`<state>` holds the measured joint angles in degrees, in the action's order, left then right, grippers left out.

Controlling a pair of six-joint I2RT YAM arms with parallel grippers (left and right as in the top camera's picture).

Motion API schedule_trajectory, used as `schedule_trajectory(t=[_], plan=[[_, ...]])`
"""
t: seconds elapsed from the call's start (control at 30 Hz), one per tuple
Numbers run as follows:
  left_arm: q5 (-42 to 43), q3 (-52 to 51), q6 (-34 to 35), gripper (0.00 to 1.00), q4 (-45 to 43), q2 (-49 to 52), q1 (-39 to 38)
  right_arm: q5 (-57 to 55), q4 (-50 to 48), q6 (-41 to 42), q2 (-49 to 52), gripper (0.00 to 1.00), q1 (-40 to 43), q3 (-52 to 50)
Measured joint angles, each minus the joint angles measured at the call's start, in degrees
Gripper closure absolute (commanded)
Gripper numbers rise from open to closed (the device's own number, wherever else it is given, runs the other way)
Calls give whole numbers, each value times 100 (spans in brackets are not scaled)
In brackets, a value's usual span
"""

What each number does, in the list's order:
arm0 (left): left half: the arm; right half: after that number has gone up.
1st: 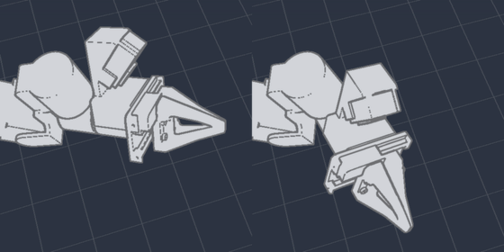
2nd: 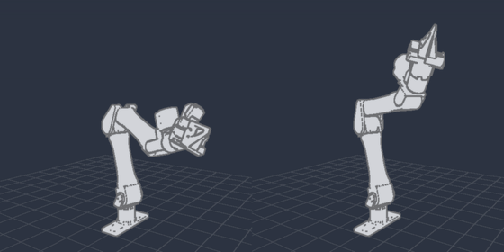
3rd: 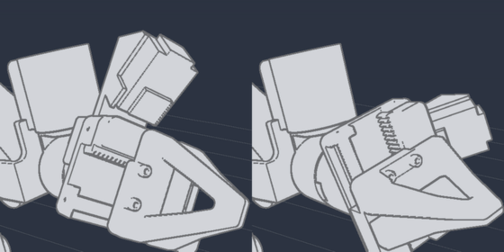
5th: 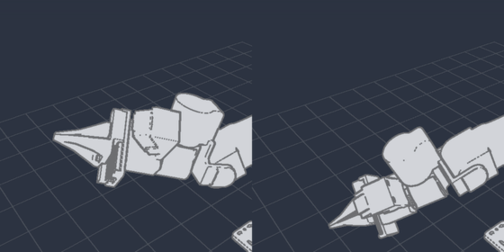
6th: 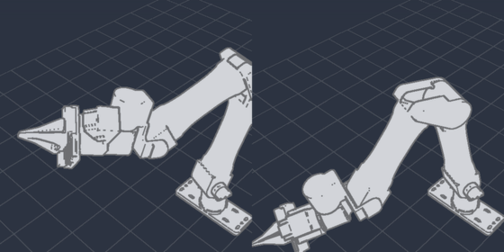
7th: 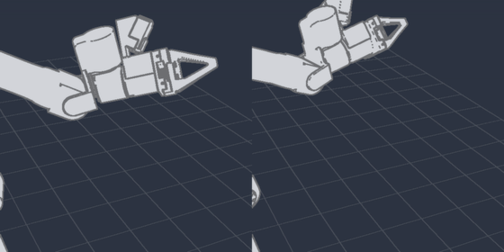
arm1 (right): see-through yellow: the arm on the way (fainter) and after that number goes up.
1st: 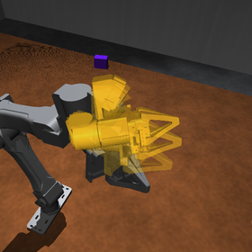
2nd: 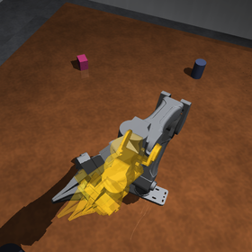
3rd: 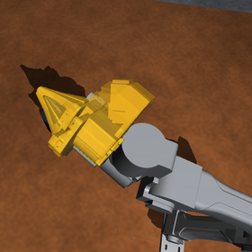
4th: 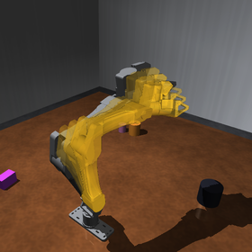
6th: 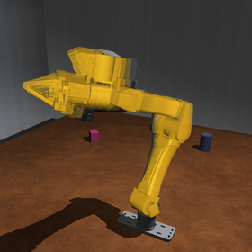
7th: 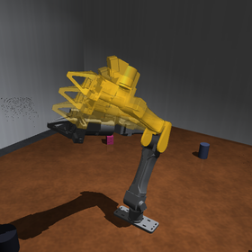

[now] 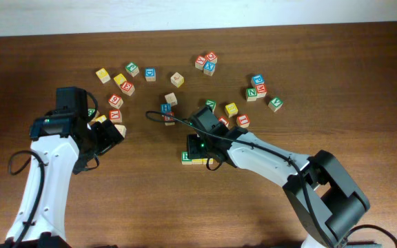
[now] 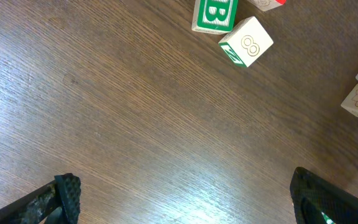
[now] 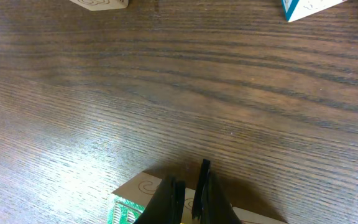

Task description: Spell out RSS

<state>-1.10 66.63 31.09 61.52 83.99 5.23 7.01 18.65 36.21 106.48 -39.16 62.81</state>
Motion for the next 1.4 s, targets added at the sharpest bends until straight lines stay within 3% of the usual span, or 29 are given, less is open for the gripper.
schedule_trajectory(t=[0.53,1.4], plan=[[0,0,0,1,0,0,0,11,-437,0,0,95,0,0],[0,0,0,1,-2,0,0,170,-151,0,0,96,0,0]])
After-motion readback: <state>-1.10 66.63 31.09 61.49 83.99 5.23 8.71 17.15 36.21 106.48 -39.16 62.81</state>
